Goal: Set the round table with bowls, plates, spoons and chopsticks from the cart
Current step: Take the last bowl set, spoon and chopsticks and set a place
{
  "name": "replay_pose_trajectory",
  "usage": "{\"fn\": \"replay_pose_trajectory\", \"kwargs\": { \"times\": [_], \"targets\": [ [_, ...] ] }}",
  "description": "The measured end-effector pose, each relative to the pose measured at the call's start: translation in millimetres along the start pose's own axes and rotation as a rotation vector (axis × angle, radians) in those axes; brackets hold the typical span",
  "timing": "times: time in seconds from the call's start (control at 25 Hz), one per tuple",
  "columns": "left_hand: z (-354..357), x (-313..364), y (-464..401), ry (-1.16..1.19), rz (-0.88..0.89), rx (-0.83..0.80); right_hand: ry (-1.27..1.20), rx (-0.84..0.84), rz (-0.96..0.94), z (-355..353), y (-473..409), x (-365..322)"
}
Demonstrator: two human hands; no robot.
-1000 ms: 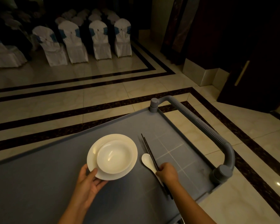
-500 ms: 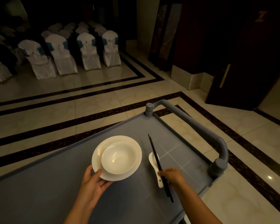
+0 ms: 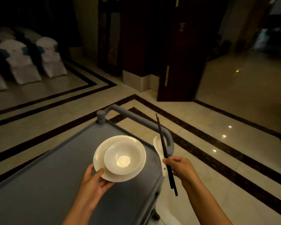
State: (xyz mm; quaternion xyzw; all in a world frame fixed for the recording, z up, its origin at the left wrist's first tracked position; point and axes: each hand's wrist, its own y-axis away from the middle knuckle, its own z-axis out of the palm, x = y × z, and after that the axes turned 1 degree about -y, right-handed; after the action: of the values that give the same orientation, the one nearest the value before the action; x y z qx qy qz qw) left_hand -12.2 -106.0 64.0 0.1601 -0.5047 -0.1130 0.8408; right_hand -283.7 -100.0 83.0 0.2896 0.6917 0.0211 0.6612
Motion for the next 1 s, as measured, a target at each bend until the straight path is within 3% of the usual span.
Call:
{"fn": "replay_pose_trajectory", "kwargs": {
  "times": [0.32, 0.72, 1.0],
  "targets": [
    [194, -62, -8, -0.105, -0.100, -0.224, -0.126, 0.249, -0.077, -200, 2, -10],
    [469, -215, 8, -0.246, -0.269, -0.496, -0.251, 0.543, -0.057, -475, -5, 23],
    [660, -331, 16, -0.371, -0.440, -0.735, -0.405, 0.847, -0.035, -653, -14, 59]
  ]
}}
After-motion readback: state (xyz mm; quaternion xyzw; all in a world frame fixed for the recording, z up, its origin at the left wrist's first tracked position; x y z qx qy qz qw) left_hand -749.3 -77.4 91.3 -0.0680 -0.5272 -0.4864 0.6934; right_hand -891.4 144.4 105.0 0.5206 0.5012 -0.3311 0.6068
